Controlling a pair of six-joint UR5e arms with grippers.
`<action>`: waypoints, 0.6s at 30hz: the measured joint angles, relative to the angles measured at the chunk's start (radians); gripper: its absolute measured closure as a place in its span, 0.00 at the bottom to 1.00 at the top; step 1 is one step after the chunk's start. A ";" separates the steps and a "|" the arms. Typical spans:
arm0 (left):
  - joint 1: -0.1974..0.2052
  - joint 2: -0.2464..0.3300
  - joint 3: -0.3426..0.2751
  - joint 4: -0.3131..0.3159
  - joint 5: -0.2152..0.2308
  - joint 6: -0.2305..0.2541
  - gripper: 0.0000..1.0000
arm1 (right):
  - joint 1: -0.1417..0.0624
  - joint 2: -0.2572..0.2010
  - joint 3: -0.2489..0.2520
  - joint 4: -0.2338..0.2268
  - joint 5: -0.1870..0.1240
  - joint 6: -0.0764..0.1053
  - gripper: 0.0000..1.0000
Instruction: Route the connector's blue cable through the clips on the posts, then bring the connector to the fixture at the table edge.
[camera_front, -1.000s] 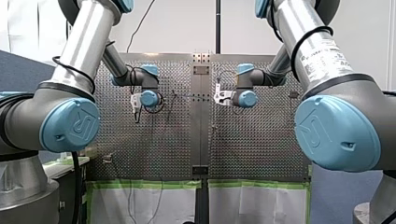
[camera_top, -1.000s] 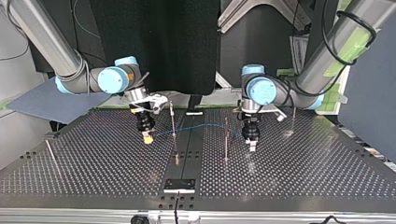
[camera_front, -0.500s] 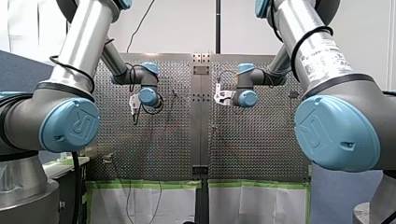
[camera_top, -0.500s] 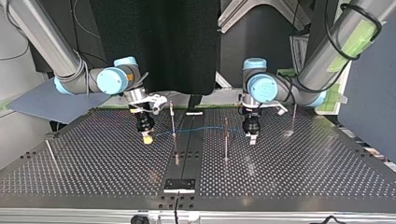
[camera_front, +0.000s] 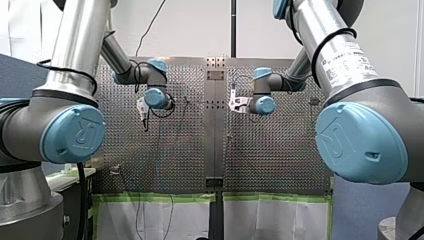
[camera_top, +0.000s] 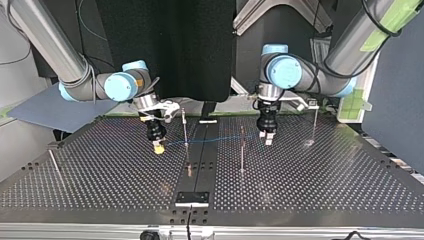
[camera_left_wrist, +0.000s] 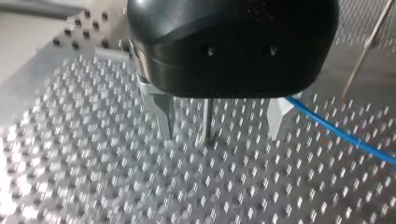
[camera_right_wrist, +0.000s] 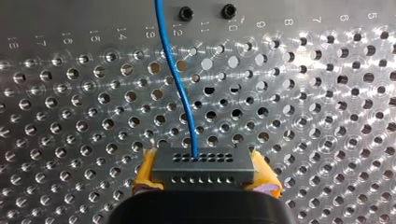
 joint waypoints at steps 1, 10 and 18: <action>-0.006 0.012 -0.012 -0.007 0.010 -0.001 0.02 | 0.000 0.000 0.000 0.000 0.000 0.000 0.98; -0.043 0.055 -0.087 -0.024 0.043 -0.008 0.02 | 0.002 0.000 -0.002 0.005 0.000 -0.002 0.98; -0.078 0.074 -0.133 -0.021 0.079 -0.009 0.02 | 0.003 0.000 -0.004 0.005 0.000 -0.003 0.98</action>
